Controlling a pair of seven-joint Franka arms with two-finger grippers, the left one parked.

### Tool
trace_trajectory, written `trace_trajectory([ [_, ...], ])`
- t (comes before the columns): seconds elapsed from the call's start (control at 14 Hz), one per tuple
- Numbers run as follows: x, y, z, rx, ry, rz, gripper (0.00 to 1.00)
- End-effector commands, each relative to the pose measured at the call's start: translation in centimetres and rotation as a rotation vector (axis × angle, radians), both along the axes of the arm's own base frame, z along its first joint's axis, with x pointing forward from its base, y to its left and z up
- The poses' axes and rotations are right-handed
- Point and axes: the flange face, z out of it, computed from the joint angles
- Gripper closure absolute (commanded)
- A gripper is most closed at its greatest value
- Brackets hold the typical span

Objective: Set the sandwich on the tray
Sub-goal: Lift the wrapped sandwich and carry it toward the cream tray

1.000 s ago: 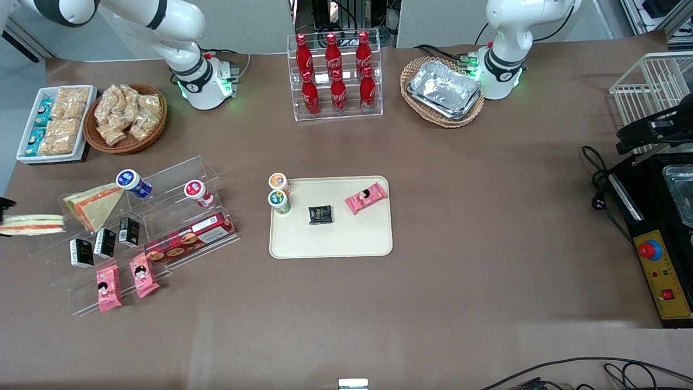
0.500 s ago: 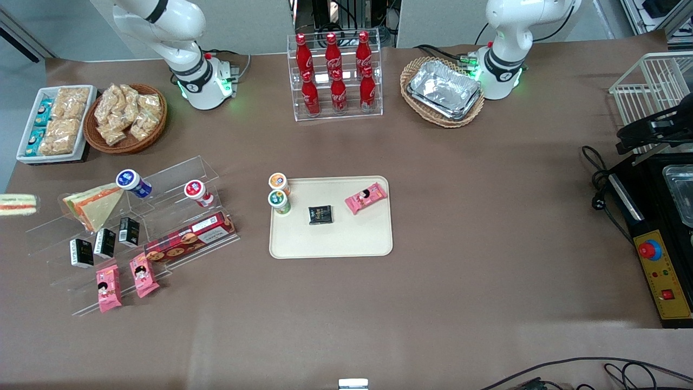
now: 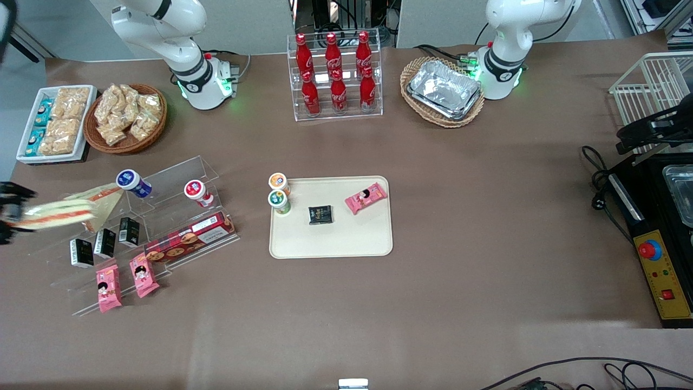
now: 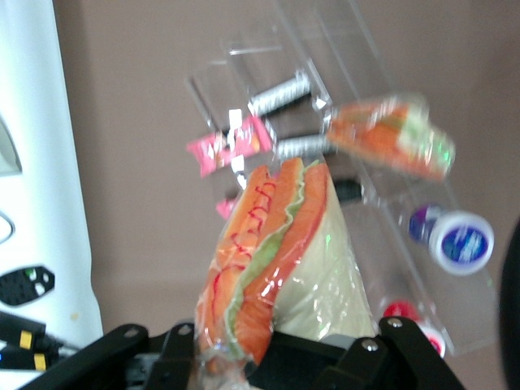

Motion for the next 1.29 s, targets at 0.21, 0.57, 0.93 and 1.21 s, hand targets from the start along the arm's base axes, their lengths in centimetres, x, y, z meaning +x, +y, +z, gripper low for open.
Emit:
trace_trajectory([
  [0.21, 2.3, 16.4, -2.2, -0.016, 0.030, -0.061, 0.92],
  [0.57, 3.2, 29.9, -6.8, -0.019, -0.027, -0.121, 0.95],
  [0.93, 2.2, 44.0, -15.4, -0.030, -0.133, -0.148, 1.00],
  [1.21, 0.1, 50.8, -20.4, -0.023, -0.176, -0.102, 1.00],
])
